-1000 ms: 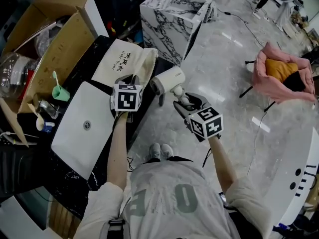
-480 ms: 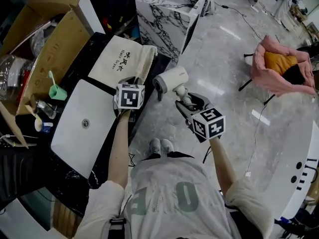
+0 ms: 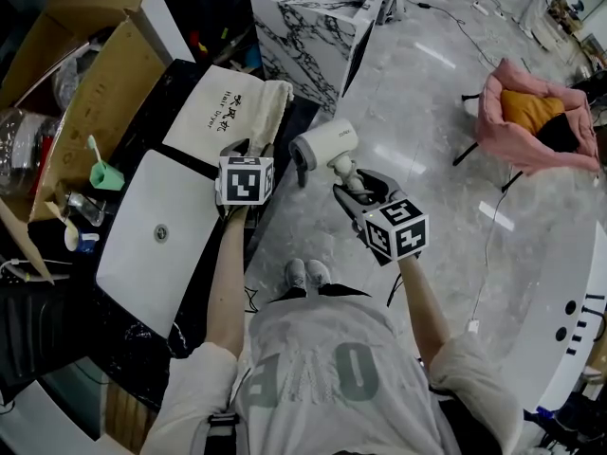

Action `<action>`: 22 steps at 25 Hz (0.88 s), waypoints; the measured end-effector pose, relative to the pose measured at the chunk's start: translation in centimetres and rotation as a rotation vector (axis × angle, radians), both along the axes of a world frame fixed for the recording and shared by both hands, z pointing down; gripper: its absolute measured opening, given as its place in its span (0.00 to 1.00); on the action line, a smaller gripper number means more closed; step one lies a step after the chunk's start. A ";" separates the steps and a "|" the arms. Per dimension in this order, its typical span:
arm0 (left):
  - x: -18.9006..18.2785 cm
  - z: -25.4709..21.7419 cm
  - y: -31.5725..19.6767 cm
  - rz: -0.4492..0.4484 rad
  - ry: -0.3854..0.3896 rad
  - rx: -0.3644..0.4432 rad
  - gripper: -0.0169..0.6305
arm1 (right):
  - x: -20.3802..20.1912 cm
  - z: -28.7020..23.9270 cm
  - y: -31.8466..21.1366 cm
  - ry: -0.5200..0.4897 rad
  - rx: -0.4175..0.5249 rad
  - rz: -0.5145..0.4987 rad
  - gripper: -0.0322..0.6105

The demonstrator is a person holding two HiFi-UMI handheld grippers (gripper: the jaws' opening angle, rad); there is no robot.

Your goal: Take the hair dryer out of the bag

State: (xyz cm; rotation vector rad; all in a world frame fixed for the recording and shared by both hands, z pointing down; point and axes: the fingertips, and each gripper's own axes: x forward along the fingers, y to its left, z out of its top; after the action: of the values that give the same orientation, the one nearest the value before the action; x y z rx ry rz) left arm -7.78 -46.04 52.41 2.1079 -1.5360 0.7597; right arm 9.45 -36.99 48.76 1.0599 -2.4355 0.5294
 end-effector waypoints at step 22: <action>-5.6 -22.6 7.6 -0.233 0.046 0.669 0.29 | -7.4 -14.3 -1.7 -0.221 0.472 -0.006 0.41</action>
State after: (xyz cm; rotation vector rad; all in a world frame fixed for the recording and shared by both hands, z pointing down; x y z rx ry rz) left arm -13.42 -38.41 29.79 2.2834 -2.1756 0.1076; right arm 2.08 -38.72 34.45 1.2265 -2.8420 0.0636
